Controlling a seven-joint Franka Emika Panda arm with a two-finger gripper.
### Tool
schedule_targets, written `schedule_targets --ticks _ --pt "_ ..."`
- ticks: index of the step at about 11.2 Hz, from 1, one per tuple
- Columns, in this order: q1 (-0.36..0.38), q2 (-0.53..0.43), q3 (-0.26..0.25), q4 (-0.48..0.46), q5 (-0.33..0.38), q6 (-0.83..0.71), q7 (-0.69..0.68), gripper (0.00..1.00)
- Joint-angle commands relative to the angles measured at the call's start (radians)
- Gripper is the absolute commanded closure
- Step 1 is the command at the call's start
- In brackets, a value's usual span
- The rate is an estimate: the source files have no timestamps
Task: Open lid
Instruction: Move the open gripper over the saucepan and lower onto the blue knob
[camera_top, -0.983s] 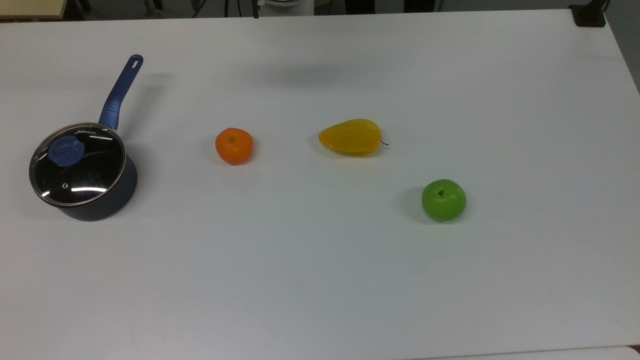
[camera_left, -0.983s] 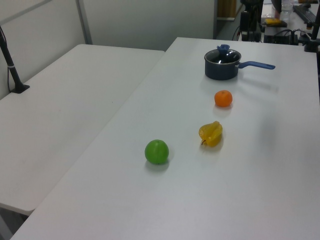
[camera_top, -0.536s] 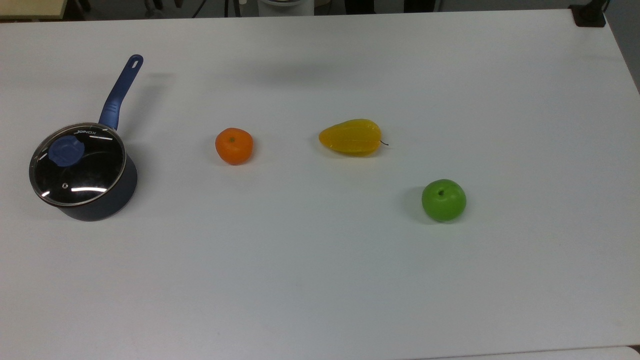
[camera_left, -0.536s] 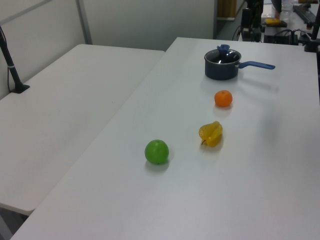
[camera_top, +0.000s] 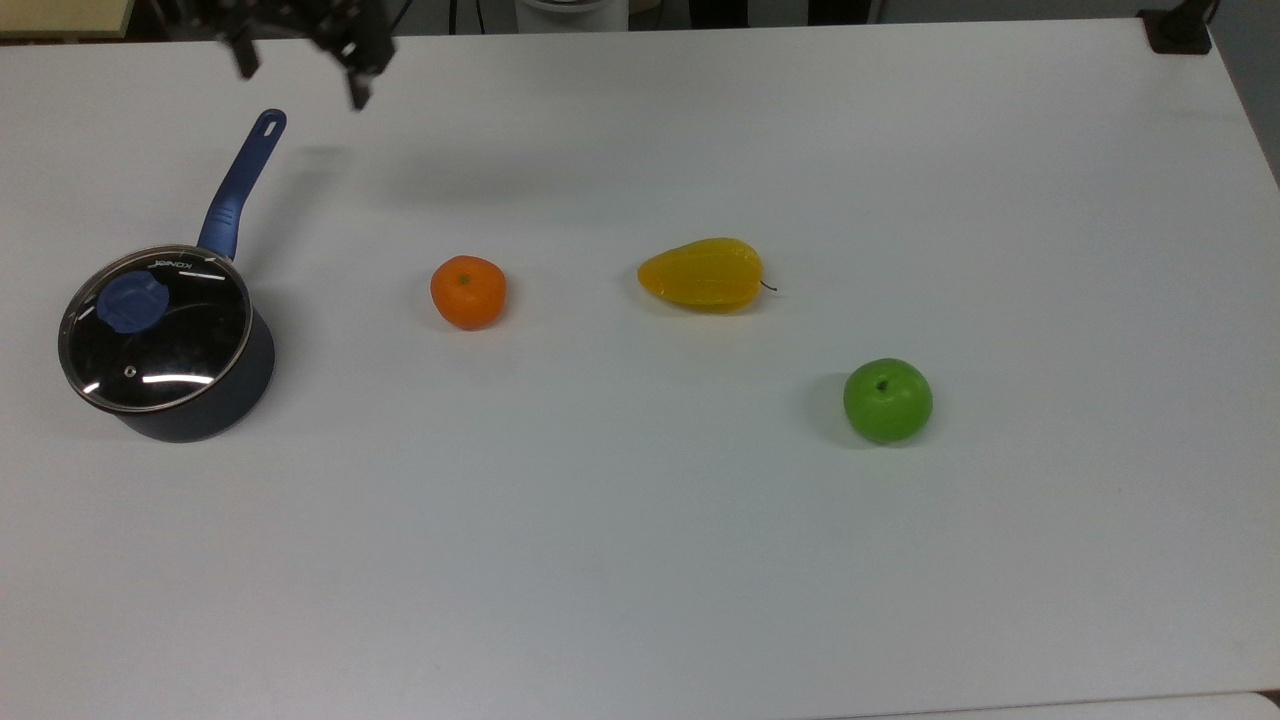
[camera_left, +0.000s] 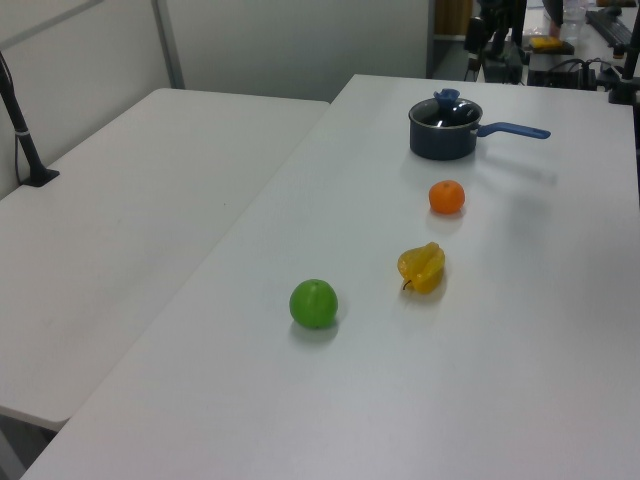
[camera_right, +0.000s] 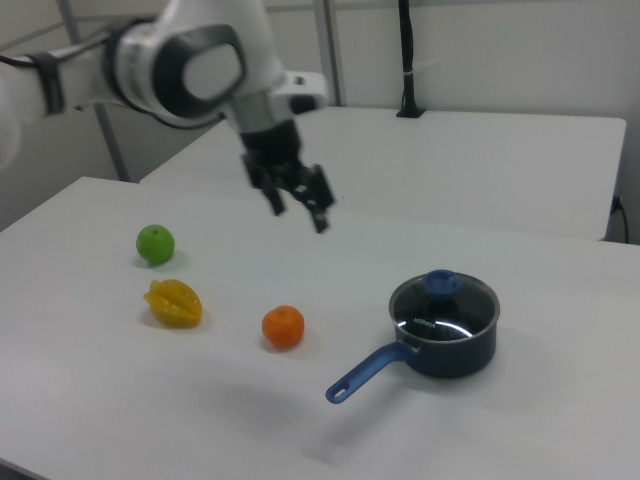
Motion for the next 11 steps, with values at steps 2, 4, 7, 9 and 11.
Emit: schedule_targets --ticks 2,4,7,9,11 --pt "-0.129 0.138 -0.003 0.035 -0.001 0.254 -0.010 0.00" --pt "-0.175 0.226 -0.003 0.094 -0.002 0.317 -0.012 0.00" --pt "-0.196 0.321 -0.003 0.112 -0.002 0.467 -0.002 0.00" --pt "-0.196 0.353 -0.003 0.109 -0.002 0.515 -0.001 0.00" --pt "-0.192 0.375 -0.003 0.105 -0.001 0.574 0.001 0.00"
